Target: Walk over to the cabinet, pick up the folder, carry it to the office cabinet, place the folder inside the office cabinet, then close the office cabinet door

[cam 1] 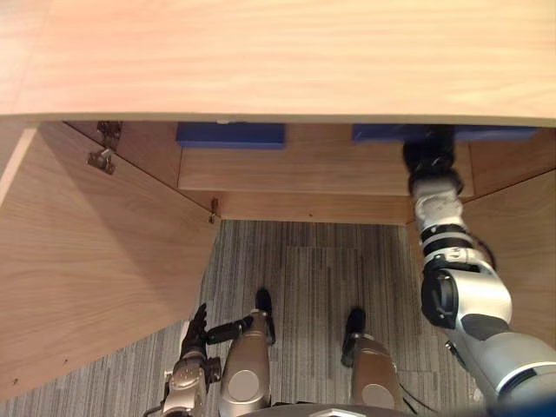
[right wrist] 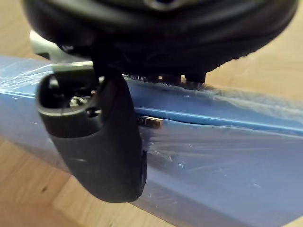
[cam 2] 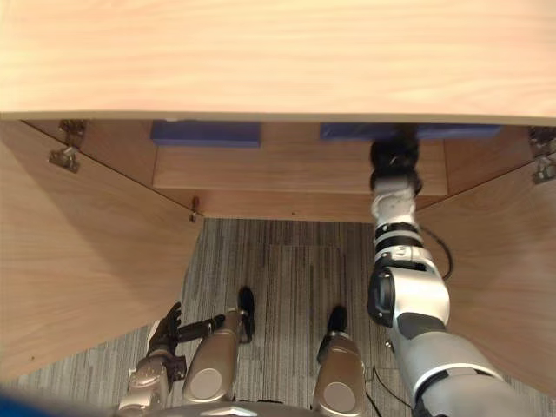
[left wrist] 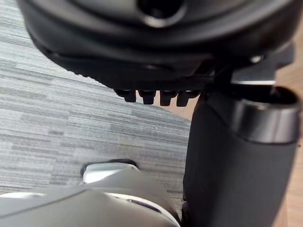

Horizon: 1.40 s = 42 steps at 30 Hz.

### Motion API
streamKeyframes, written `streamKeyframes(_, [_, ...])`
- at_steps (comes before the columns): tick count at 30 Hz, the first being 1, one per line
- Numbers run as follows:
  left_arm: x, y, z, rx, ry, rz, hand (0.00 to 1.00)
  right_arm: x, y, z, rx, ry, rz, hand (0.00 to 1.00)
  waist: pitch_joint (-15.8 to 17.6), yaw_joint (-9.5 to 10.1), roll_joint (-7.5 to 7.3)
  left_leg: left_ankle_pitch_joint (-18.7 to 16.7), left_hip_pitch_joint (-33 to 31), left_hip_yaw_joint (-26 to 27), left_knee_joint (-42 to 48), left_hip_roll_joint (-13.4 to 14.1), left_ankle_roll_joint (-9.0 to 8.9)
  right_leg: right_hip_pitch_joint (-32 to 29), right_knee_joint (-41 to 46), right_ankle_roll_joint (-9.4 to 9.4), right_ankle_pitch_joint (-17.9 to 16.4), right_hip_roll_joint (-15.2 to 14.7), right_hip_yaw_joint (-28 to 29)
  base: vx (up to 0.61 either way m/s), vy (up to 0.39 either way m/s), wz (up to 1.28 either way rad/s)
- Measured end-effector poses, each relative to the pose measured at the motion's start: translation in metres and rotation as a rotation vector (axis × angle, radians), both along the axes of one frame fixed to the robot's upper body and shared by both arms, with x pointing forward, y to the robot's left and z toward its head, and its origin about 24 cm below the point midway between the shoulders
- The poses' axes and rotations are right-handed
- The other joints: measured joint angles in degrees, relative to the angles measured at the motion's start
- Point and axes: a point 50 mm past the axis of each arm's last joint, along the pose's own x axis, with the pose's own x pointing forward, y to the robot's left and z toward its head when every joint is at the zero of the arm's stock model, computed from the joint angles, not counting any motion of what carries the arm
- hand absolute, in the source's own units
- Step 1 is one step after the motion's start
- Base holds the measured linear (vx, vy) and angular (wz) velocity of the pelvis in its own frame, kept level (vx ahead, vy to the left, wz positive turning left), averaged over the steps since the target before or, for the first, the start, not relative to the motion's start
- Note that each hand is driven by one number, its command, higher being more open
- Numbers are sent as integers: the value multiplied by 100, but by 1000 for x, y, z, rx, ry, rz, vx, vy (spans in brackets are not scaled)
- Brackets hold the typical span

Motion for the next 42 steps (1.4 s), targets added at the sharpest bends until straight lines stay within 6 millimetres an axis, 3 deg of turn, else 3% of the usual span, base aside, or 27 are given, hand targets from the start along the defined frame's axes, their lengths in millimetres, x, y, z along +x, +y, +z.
streamKeyframes(2, [10,-2,5,-7,-30,1,100,0,-3,32,-7,-91,-17,0,16,-2,11,-396,-468,-31,797,0,30,-473,830,75,-511,-185,61,-108,26,-2])
streamKeyframes(5, [23,-5,11,-22,-70,4,100,1,-1,61,7,-171,-6,0,54,-3,80,-673,-1018,-113,1491,-2,63,-1001,1546,139,-927,-328,120,-108,11,3])
streamKeyframes(8, [32,-7,16,-48,-109,19,100,1,1,75,-15,-170,2,0,103,43,171,-789,-1473,-156,1906,-26,77,-1489,2096,134,-1172,-458,171,-115,-12,9])
streamKeyframes(14, [37,-11,21,-65,-143,23,100,10,13,77,-102,-79,45,0,132,110,227,-796,-1740,-167,2045,-58,75,-1852,2483,74,-1320,-554,212,-22,-39,6])
streamKeyframes(15, [37,-12,21,-66,-148,24,100,11,17,80,-133,-66,58,100,142,110,248,-795,-1768,-176,2051,-85,75,-1886,2544,65,-1362,-588,210,3,-44,12])
streamKeyframes(19, [40,-13,24,-68,-168,21,100,13,25,93,-171,-60,82,100,157,149,286,-794,-1879,-222,2073,-122,74,-2002,2670,34,-1410,-642,196,12,-32,9])
streamKeyframes(27, [41,-16,25,-67,-169,11,100,16,29,94,-188,-28,86,100,147,176,312,-791,-1852,-220,2056,-174,78,-1983,2734,9,-1424,-708,175,15,-4,5])
streamKeyframes(34, [40,-22,23,-66,-150,-8,100,21,36,77,-521,123,93,100,108,170,372,-675,-1631,-224,1820,-216,68,-1742,2564,3,-1427,-742,66,-5,-17,3])
streamKeyframes(39, [36,-24,20,-67,-132,-20,100,25,43,61,-952,236,143,100,56,180,411,-508,-1549,-265,1558,-216,-6,-1635,2363,-6,-1422,-733,-45,4,-45,6])
streamKeyframes(42, [36,-25,19,-61,-125,-43,100,24,37,41,-1222,352,152,100,10,199,410,-468,-1493,-274,1459,-212,-24,-1579,2283,-29,-1407,-719,-91,19,-28,2])
